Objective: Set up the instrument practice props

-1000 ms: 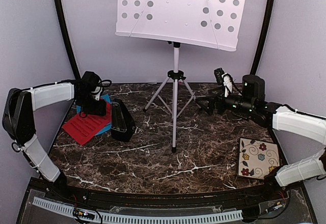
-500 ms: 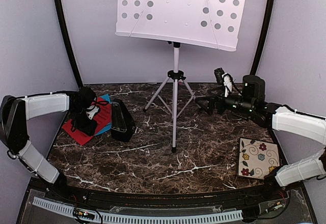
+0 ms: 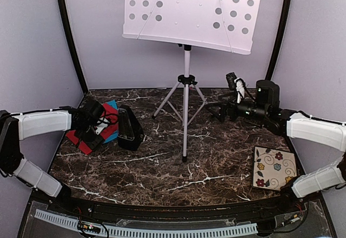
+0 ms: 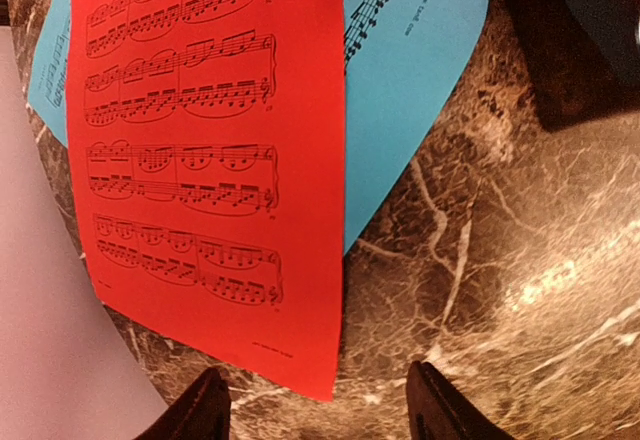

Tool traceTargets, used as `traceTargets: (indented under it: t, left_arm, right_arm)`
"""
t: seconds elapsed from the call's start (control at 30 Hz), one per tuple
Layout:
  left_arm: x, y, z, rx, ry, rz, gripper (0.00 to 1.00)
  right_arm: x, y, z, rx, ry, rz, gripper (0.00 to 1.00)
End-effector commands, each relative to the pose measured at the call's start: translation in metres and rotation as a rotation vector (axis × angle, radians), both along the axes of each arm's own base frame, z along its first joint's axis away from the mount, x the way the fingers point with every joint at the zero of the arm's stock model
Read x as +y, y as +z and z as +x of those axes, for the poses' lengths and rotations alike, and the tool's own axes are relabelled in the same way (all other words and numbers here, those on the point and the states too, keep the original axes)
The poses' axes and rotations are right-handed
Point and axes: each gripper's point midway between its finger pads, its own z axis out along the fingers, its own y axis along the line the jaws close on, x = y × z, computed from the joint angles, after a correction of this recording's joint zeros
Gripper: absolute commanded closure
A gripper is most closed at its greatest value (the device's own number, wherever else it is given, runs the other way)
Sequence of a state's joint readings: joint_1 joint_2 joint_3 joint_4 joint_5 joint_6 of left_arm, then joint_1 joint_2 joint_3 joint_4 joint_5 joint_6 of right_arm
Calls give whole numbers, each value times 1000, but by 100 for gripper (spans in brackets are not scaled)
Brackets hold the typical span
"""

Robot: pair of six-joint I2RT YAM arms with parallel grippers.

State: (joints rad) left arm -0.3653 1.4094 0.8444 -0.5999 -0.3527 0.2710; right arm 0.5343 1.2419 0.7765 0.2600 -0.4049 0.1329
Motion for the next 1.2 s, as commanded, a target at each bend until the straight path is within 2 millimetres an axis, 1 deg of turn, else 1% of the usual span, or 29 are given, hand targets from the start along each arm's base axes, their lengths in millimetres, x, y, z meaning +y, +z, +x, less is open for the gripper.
traceTargets:
  t: [0.0, 0.27, 0.43, 0.53, 0.63, 0.7, 0.77, 0.93, 1.03, 1.1, 1.17]
  left_arm:
    - [13, 9, -4, -78, -52, 85, 35]
    - [8, -3, -11, -99, -127, 99, 30]
    - [8, -9, -15, -131, -147, 109, 24]
    - [12, -8, -10, -146, -138, 157, 24]
    - [12, -15, -10, -114, -137, 195, 24]
    - [14, -27, -15, -70, -147, 242, 25]
    - [13, -34, -17, -52, -160, 278, 26]
    - [18, -46, -20, -30, -167, 334, 29]
    - [24, -49, -19, -16, -162, 383, 31]
    - [24, -56, -22, 10, -165, 388, 31]
    - [27, -68, -28, 62, -170, 406, 31]
  right_arm:
    - [4, 9, 3, -23, 19, 31, 0]
    - [10, 9, 5, -1, 39, 57, 0]
    - [11, 7, 7, 1, 38, 56, 0]
    - [12, 4, 8, 4, 40, 52, 0]
    - [14, 2, 8, 11, 49, 52, 0]
    - [14, 1, 9, 10, 47, 55, 0]
    - [14, 1, 10, 13, 45, 56, 0]
    - [15, 0, 12, 14, 45, 51, 0]
    - [15, -1, 14, 13, 44, 50, 0]
    - [15, -1, 16, 17, 43, 51, 0]
    - [16, -2, 16, 20, 46, 53, 0]
